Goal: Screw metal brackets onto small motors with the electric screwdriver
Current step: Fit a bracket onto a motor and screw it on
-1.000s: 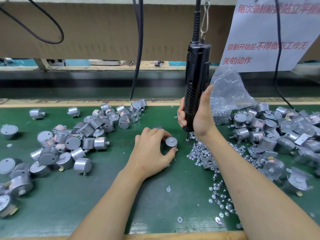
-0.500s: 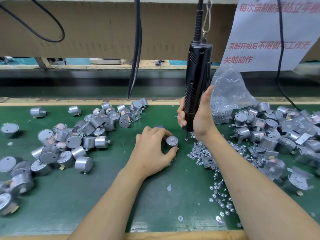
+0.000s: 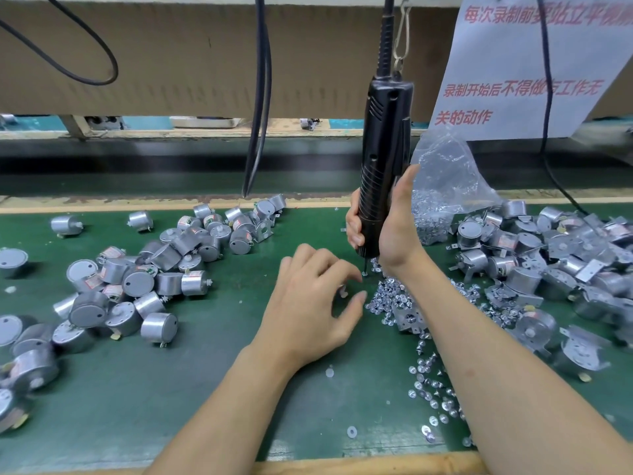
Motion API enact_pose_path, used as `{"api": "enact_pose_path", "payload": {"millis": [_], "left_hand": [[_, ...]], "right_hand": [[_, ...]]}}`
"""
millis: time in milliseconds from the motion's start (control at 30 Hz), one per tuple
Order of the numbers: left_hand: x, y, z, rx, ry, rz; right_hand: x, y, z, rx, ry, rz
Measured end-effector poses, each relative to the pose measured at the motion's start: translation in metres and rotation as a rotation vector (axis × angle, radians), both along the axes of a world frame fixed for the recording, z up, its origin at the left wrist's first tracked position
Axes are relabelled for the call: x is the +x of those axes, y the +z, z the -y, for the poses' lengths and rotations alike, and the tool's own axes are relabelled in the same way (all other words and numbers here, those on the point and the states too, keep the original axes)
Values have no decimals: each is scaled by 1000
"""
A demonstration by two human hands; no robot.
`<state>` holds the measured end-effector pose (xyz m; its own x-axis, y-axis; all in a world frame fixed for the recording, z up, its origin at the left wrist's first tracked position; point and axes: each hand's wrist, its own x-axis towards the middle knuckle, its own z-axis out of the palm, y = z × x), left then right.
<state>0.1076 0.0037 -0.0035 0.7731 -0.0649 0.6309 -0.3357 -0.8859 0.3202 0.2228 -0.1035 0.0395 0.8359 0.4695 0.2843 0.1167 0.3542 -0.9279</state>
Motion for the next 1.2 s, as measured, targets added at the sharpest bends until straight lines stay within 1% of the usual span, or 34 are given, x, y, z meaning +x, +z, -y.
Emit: {"api": "enact_pose_path", "payload": {"millis": [67, 167, 233, 333, 500, 567, 600, 667, 733, 800, 833, 900, 967, 1033, 1100, 1200], "left_hand": [[-4, 1, 10, 75, -104, -15], [-7, 1, 23, 206, -162, -80], [-8, 1, 31, 279, -167, -92], [-8, -1, 41, 347, -148, -63], [-5, -6, 41, 368, -112, 3], [-4, -5, 38, 319, -115, 1], [-4, -5, 36, 263, -119, -7], [-4, -3, 30, 59, -128, -26], [-1, 0, 20, -169, -112, 20], [1, 3, 7, -327, -36, 96], [2, 6, 0, -395, 15, 104], [5, 8, -12, -518, 100, 59], [5, 8, -20, -640, 149, -25], [6, 7, -24, -683, 169, -94], [7, 5, -25, -619, 152, -145], [5, 2, -22, -527, 25, -207]], "right_hand": [[0, 6, 2, 27, 15, 14], [1, 15, 5, 55, 25, 49], [0, 18, 7, 46, 30, 52], [-2, 18, 7, 29, 40, 43], [-2, 17, 6, 26, 36, 44], [-1, 17, 7, 34, 30, 38], [-1, 18, 7, 37, 26, 35], [-1, 18, 8, 36, 17, 35], [0, 19, 8, 36, 8, 31], [0, 19, 8, 30, -2, 30], [0, 19, 8, 26, -7, 36], [0, 19, 9, 22, -13, 39], [0, 18, 9, 15, -11, 37], [-1, 17, 9, 6, -10, 37], [-2, 18, 9, -1, -15, 42], [-2, 18, 9, -8, -17, 45]]}}
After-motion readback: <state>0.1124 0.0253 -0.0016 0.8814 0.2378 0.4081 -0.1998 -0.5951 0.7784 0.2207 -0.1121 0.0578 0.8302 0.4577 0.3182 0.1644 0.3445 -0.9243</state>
